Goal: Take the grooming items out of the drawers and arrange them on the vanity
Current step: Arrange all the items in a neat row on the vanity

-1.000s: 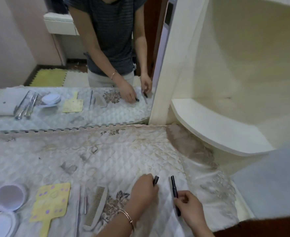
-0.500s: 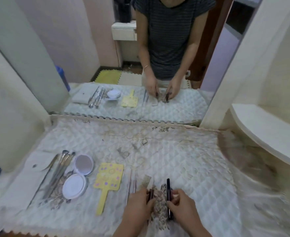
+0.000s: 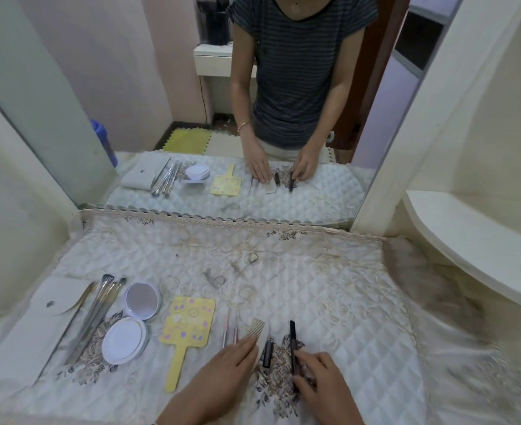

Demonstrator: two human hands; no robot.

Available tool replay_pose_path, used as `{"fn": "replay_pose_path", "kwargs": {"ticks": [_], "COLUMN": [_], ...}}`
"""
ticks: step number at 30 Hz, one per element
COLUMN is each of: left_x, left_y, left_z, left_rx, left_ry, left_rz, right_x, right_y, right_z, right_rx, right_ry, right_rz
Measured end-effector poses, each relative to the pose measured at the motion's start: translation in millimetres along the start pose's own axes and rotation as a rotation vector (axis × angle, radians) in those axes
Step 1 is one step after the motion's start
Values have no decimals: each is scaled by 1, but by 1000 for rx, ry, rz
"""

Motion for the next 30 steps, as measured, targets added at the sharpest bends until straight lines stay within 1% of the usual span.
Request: {"fn": "replay_pose_path", "kwargs": {"ticks": [6, 9, 11, 13, 15, 17, 19, 22, 24, 28, 30], "left_x": [-1, -10, -14, -16, -18, -19, -21, -23, -23, -23, -23], "left_y": [22, 23, 22, 22, 24, 22, 19, 24, 27, 22, 18], "left_z": [2, -1, -4, -8, -11, -11, -8, -5, -7, -19, -26], "left_rx": [24, -58, -54, -96, -117, -175, -234, -222, -250, -283, -289], "left_ry": [-32, -25, -80, -135, -178, -198, -147, -76, -88, -173, -205], "left_rz": [-63, -53, -70, -120, -96, -39, -2, -6, 11, 119, 103], "right_x": [3, 3, 5, 7, 7, 5, 4, 2, 2, 0, -2], "right_y": [4, 4, 4, 3, 2, 2, 2, 4, 6, 8, 10], "right_z": [-2, -5, -8, -12, -14, -15, -14, -11, -11, -16, -17], "right_rx": [23, 9, 0, -11, -27, -42, -51, -58, -60, -55, -47], "right_ry": [-43, -27, -23, -23, -24, -36, -35, -54, -62, -68, -90], "right_rz": [0, 17, 14, 8, 6, 31, 51, 47, 32, -31, -21]}}
Point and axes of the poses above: each hand's wrist, its own z-axis away from the middle knuckle, its own y-axis out of the palm, x = y × z, the point moved 3 cm from there along -z, towards the middle knuckle, and after that the axes turned 2 degrees about y, right-handed, at the moved point
